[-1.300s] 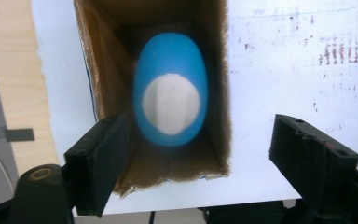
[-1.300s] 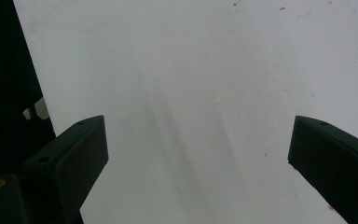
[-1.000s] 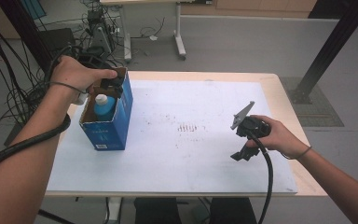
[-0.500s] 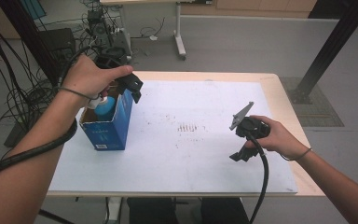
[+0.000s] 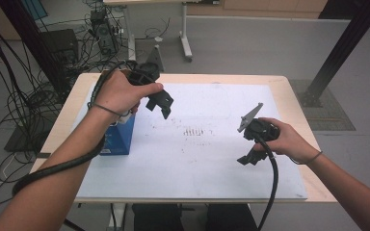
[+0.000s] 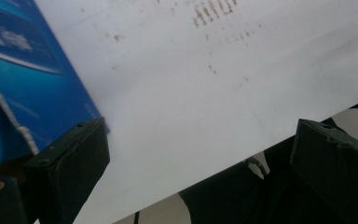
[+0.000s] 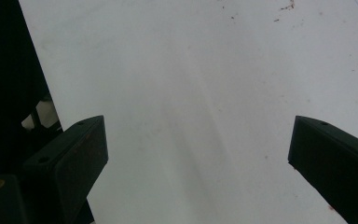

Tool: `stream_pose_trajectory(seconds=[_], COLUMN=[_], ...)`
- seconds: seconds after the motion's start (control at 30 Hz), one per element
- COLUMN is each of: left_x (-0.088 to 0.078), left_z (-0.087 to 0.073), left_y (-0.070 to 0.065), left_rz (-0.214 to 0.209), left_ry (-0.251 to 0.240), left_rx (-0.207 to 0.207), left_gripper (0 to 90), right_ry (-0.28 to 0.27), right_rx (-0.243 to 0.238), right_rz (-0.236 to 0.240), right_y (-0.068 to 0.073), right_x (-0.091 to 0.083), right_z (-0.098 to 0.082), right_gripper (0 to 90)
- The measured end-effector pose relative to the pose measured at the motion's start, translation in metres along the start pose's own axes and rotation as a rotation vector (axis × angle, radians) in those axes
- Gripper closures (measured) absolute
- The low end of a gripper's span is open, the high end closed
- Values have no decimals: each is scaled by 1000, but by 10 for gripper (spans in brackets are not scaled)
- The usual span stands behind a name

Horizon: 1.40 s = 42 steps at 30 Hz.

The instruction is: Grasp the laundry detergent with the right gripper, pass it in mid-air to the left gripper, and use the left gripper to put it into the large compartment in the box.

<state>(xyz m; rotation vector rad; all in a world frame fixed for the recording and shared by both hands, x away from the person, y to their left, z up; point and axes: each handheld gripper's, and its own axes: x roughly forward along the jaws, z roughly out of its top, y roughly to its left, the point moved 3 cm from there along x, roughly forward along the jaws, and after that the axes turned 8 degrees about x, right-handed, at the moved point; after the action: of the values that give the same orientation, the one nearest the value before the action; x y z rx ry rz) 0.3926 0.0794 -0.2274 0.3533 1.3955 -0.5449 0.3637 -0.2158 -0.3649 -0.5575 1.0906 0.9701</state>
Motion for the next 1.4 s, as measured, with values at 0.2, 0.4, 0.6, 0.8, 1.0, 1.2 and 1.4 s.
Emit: stream_pose_trajectory(seconds=[0.2,0.4,0.6,0.8,1.0,1.2,1.4], left_x=[22,46,70,92,103,110,112], left_z=[1,3,3,1,0,0,1], left_y=[-14,-22,-26,-28,-30,-32,-33], left_rz=[-23,-42,-44,-41,-55,-66,-74], left_ry=[33,57,80,110,118,126,126], left_rx=[39,65,73,78,82,85,82], left_gripper=[50,52,52,54,54,54,56], right_ry=[4,6,1,-4,-6,-5,-2], right_rx=[-4,2,2,1,1,4,6], right_rz=[4,8,12,11,8,6,8], right_y=[-1,-2,-2,-3,-5,-7,-7], right_x=[2,3,5,3,1,1,2], right_z=[0,0,0,1,1,1,0], right_gripper=[48,48,48,47,47,47,47])
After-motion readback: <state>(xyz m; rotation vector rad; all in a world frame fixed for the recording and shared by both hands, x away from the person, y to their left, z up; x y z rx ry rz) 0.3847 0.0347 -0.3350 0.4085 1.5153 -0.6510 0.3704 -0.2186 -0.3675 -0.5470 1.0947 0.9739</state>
